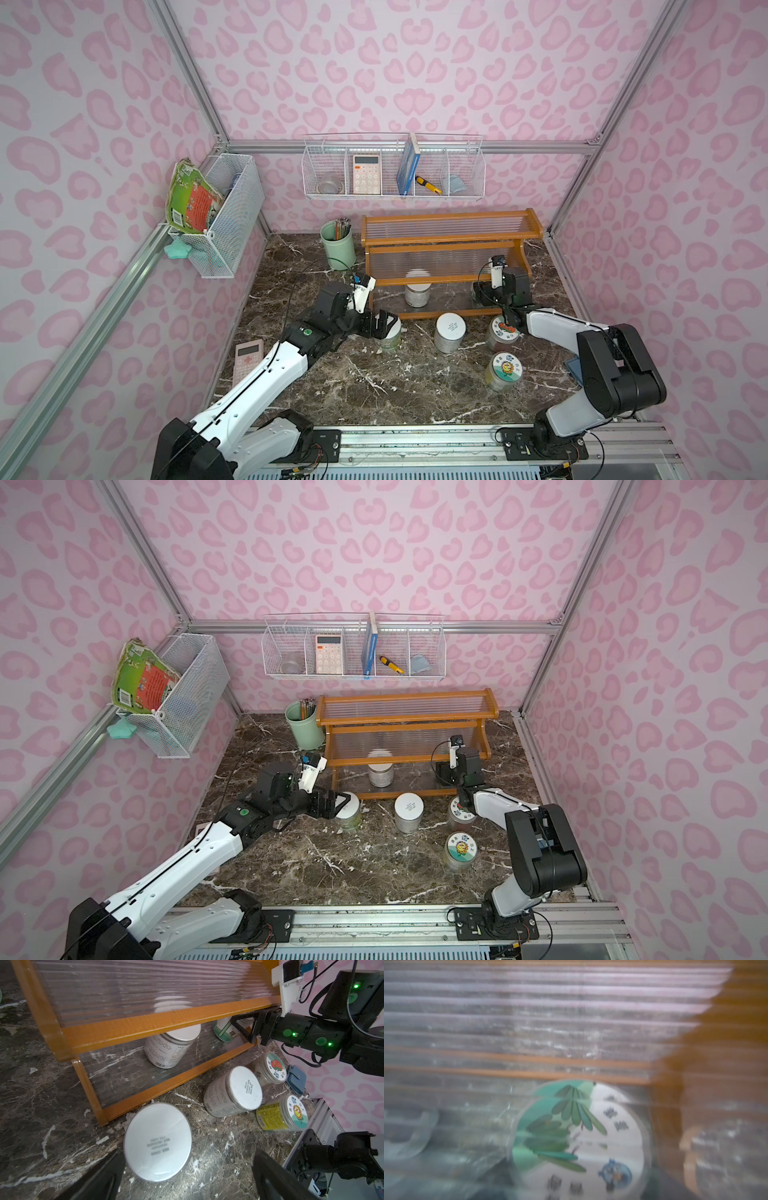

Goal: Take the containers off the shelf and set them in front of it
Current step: 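Pick up a container from the shelf.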

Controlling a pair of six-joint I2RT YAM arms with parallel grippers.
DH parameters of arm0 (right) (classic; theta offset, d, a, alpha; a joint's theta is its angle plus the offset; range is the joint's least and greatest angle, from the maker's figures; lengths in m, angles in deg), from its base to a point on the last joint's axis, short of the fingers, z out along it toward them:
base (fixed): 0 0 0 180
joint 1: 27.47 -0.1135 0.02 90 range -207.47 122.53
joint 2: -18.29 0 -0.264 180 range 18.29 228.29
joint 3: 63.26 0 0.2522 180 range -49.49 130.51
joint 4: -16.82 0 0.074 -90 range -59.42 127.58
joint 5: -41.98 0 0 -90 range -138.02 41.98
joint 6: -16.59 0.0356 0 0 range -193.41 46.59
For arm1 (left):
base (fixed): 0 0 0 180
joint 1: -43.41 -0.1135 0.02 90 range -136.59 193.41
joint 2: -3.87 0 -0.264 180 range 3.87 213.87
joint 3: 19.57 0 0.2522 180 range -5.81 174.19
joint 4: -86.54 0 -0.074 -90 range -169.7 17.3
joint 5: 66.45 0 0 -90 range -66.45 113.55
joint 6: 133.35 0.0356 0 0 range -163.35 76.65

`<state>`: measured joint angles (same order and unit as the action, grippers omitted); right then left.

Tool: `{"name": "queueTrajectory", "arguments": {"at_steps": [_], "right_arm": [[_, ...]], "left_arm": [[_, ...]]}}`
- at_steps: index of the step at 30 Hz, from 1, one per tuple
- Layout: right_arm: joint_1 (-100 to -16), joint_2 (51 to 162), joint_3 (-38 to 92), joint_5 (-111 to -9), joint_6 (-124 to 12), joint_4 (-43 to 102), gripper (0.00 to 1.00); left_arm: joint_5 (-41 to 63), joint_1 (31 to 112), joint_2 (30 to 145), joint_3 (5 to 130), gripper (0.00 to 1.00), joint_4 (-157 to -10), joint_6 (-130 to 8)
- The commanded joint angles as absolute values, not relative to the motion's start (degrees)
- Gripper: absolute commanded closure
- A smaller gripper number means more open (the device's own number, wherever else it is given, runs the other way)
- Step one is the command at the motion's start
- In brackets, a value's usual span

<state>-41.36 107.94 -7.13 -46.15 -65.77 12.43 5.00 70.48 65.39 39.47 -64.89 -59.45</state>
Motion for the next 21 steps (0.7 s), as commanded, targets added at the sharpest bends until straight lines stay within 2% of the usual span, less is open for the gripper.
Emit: {"name": "queueTrajectory", "arguments": {"at_steps": [1, 21], "right_arm": [[-41.62, 106.90, -7.27, -46.83, -65.85, 10.23, 0.26], [-42.16, 98.67, -10.77, -51.45, -64.62, 15.41, 0.30]], "left_arm": [[4.96, 70.48, 65.26, 39.63, 0.01, -64.90, -59.31], [5.09, 70.48, 64.83, 39.81, 0.01, -64.54, -59.30]]}}
